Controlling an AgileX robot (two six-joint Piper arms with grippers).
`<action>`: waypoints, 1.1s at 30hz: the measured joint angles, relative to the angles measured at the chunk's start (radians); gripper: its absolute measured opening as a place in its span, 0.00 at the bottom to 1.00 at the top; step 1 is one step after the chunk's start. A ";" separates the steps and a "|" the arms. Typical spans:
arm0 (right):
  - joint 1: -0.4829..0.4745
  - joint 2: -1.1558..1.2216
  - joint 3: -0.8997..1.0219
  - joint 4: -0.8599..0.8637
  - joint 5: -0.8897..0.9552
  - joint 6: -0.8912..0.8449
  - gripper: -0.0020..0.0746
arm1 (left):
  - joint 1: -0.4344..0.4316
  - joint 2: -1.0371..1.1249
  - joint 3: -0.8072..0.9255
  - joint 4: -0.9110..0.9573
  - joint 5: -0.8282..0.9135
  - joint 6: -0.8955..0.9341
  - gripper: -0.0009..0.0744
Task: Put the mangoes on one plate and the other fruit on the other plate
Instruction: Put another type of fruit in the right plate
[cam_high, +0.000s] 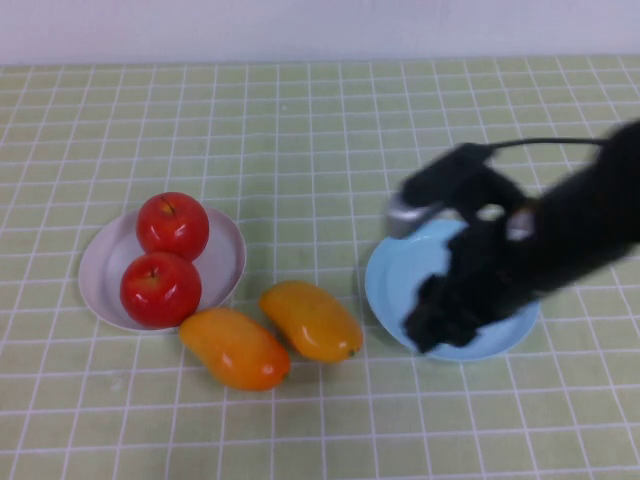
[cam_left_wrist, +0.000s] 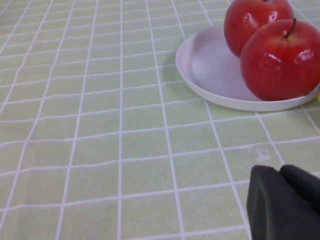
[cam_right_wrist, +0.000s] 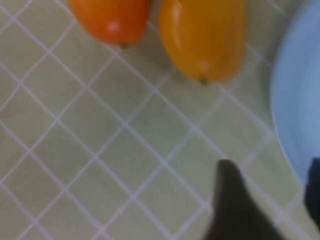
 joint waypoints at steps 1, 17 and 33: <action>0.015 0.037 -0.044 -0.004 0.004 -0.018 0.41 | 0.000 0.000 0.000 0.000 0.000 0.000 0.02; 0.096 0.519 -0.542 -0.056 0.032 -0.143 0.84 | 0.000 0.000 0.000 0.000 0.000 0.000 0.02; 0.102 0.677 -0.660 -0.145 0.136 -0.057 0.84 | 0.000 0.000 0.000 0.000 0.000 0.000 0.02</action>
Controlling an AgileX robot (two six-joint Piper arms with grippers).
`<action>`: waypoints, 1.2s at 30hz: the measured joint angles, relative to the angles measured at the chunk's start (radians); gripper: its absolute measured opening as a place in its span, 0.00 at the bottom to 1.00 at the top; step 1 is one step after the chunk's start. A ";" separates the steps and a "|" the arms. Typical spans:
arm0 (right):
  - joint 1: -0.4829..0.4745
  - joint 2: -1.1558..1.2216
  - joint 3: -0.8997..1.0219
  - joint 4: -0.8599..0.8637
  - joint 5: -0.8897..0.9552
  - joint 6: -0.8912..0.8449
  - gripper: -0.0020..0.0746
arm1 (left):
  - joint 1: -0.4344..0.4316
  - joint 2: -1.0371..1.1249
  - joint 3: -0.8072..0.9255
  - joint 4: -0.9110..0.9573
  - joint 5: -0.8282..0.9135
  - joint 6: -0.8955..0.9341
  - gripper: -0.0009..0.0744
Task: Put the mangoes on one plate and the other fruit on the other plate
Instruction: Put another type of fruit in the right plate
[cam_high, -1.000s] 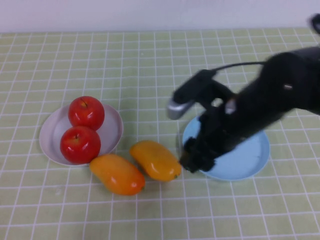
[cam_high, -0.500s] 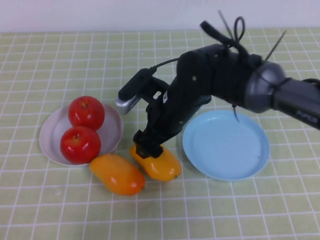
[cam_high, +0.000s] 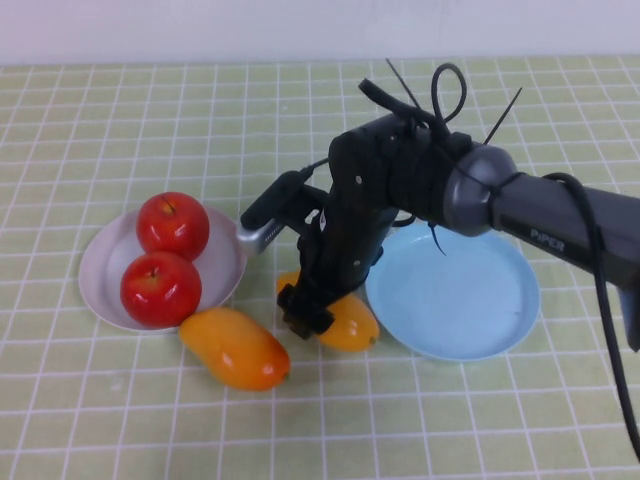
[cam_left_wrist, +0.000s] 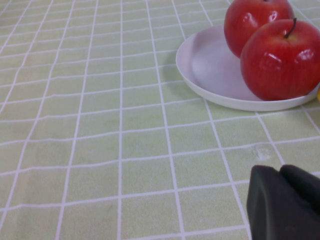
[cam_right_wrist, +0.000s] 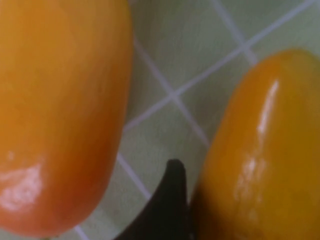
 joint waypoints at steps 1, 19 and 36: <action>0.000 0.005 0.000 0.000 0.009 0.000 0.84 | 0.000 0.000 0.000 0.000 0.000 0.000 0.02; -0.011 -0.014 -0.074 -0.083 0.097 0.303 0.76 | 0.000 0.000 0.000 0.000 0.000 0.000 0.02; -0.150 -0.190 0.216 -0.162 0.002 0.545 0.76 | 0.000 0.000 0.000 0.000 0.000 0.000 0.02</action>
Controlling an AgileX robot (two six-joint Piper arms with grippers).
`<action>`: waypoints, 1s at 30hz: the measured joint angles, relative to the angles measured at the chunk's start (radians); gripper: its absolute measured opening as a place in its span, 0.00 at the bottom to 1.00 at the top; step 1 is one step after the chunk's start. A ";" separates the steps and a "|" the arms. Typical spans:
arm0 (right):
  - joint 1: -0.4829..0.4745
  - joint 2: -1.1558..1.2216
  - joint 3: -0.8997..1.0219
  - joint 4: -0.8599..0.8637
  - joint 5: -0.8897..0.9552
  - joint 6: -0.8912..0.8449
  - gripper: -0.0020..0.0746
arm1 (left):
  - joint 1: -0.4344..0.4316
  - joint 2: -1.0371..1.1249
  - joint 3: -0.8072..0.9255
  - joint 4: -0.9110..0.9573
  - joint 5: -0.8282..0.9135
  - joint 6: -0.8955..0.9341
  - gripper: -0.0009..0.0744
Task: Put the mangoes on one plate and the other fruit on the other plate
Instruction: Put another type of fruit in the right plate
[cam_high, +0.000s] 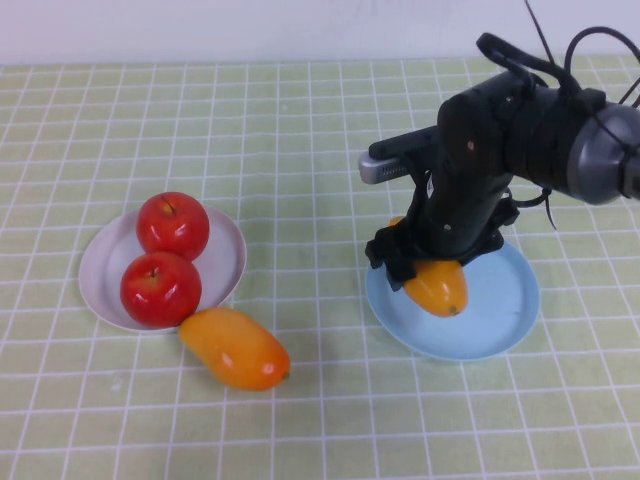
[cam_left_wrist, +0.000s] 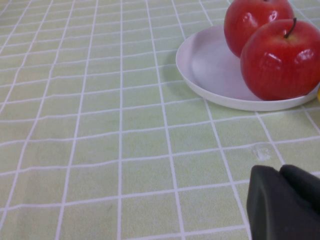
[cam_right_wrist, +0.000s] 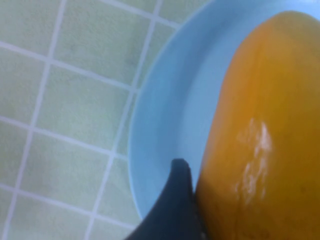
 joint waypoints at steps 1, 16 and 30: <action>0.000 0.002 0.002 0.005 -0.008 0.002 0.76 | 0.000 0.000 0.000 0.000 0.000 0.000 0.02; 0.000 0.031 0.002 0.027 -0.024 0.002 0.92 | 0.000 0.000 0.000 0.000 0.000 0.000 0.02; 0.126 -0.057 -0.120 0.066 0.076 -0.288 0.92 | 0.000 0.000 0.000 0.000 0.000 0.000 0.02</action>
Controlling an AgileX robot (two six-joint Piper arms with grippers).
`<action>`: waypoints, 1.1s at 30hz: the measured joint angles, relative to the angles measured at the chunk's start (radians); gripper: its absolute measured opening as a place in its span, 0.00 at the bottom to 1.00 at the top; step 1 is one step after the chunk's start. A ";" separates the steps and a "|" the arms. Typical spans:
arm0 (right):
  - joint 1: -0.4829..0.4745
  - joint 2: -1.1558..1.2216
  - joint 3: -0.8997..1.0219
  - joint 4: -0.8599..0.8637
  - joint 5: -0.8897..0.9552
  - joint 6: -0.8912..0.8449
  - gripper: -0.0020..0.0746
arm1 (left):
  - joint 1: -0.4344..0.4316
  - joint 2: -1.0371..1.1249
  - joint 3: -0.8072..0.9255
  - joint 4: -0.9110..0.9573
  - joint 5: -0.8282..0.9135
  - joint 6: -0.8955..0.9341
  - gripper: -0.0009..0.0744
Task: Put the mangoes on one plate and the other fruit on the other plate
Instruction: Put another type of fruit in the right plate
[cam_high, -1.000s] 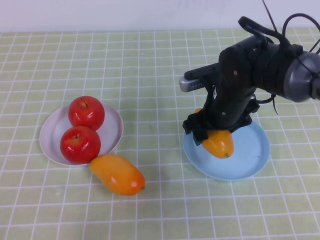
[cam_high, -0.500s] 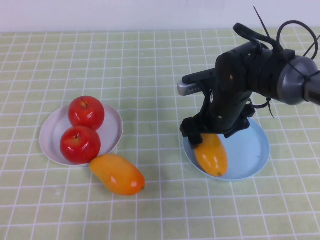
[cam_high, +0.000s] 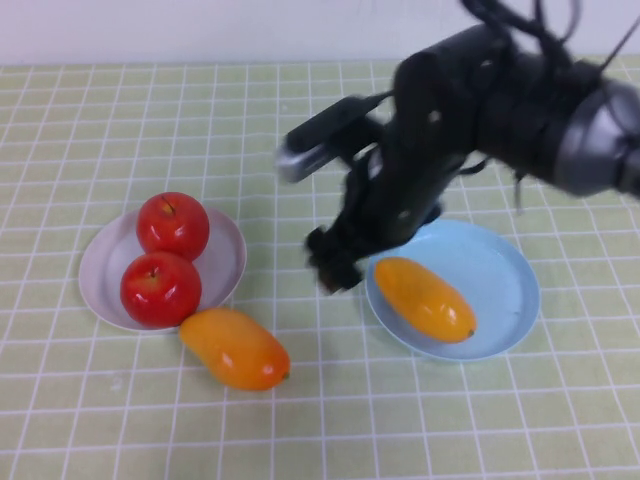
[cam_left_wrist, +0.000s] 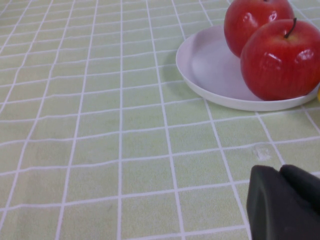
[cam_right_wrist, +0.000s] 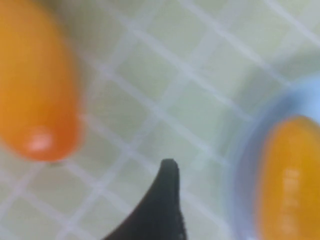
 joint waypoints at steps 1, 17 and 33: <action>0.020 0.006 -0.005 0.033 0.000 -0.017 0.92 | 0.000 0.000 0.000 0.000 0.000 0.000 0.02; 0.192 0.179 -0.089 0.141 -0.168 -0.179 0.92 | 0.000 0.000 0.000 0.000 0.000 0.000 0.02; 0.194 0.301 -0.127 0.110 -0.195 -0.193 0.90 | 0.000 0.000 0.000 0.000 0.000 0.000 0.02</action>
